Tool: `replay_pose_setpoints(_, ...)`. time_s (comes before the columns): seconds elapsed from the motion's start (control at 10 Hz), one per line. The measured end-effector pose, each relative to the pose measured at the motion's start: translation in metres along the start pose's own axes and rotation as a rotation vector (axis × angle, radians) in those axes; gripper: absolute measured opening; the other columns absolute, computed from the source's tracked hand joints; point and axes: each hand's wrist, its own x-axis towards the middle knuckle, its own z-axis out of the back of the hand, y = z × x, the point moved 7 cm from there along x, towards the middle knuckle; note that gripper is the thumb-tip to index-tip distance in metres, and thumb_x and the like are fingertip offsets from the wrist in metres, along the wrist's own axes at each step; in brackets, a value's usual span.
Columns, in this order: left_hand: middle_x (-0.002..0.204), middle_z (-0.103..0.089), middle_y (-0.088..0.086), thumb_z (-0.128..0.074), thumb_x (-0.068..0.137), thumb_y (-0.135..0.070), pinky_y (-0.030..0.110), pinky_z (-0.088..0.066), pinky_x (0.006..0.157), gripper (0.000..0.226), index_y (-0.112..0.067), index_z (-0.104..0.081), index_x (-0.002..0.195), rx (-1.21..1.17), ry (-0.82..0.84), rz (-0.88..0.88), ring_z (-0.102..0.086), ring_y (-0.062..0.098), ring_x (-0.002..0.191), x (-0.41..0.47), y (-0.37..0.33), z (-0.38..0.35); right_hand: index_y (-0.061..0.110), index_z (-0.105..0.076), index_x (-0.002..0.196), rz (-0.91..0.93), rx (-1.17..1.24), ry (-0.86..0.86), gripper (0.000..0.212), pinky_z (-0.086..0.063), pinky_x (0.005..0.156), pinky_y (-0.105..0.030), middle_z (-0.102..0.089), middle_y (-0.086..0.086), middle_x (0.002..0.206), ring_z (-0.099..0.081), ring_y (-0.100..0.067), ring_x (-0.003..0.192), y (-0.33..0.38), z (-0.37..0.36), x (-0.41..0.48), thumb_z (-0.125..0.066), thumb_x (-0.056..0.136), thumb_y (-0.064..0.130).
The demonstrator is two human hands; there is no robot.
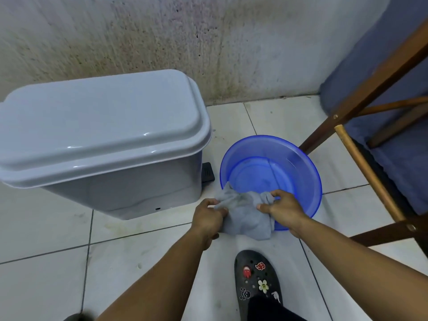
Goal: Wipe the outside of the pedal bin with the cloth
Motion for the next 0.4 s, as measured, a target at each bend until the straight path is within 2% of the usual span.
replay_pose_setpoints(0.1,0.105,-0.070,0.009,-0.062,0.091,-0.017,0.035,-0.053,0.068,0.016,-0.024,-0.060,0.106,0.017,-0.014,-0.016,-0.063,0.025,0.086,0.001,-0.002,-0.001,0.023,-0.057,0.123,-0.002,-0.034,-0.002,0.057,-0.048,0.087,-0.029,-0.064,-0.002,0.117,-0.062,-0.020,0.106,-0.003,0.000,0.001,-0.086,0.074,0.028)
replay_pose_setpoints(0.2,0.103,-0.070,0.006,-0.062,0.090,-0.013,0.027,-0.049,0.059,0.019,-0.021,-0.060,0.108,0.021,-0.011,-0.054,-0.062,0.018,0.081,-0.002,-0.007,0.000,0.023,-0.055,0.131,0.023,-0.015,0.005,0.062,-0.050,0.094,-0.031,-0.062,0.000,0.123,-0.061,-0.019,0.109,-0.005,0.000,0.000,-0.085,0.077,0.028)
replay_pose_setpoints(0.3,0.102,-0.070,0.002,-0.061,0.090,-0.010,0.022,-0.045,0.060,0.021,-0.020,-0.061,0.108,0.022,-0.002,-0.096,-0.061,0.013,0.079,-0.005,-0.011,0.003,0.023,-0.055,0.133,0.028,-0.042,0.004,0.059,-0.047,0.092,-0.029,-0.058,0.001,0.130,-0.058,-0.017,0.112,-0.002,-0.002,-0.008,-0.081,0.081,0.028)
replay_pose_setpoints(0.4,0.115,-0.069,-0.001,-0.062,0.092,-0.011,0.023,-0.049,0.072,0.024,-0.021,-0.063,0.114,0.001,-0.030,-0.128,-0.063,0.013,0.093,-0.011,-0.014,0.011,0.025,-0.049,0.141,0.078,-0.101,-0.084,0.060,-0.044,0.091,-0.029,-0.051,0.000,0.139,-0.054,-0.021,0.119,0.011,0.005,-0.020,-0.074,0.087,0.031)
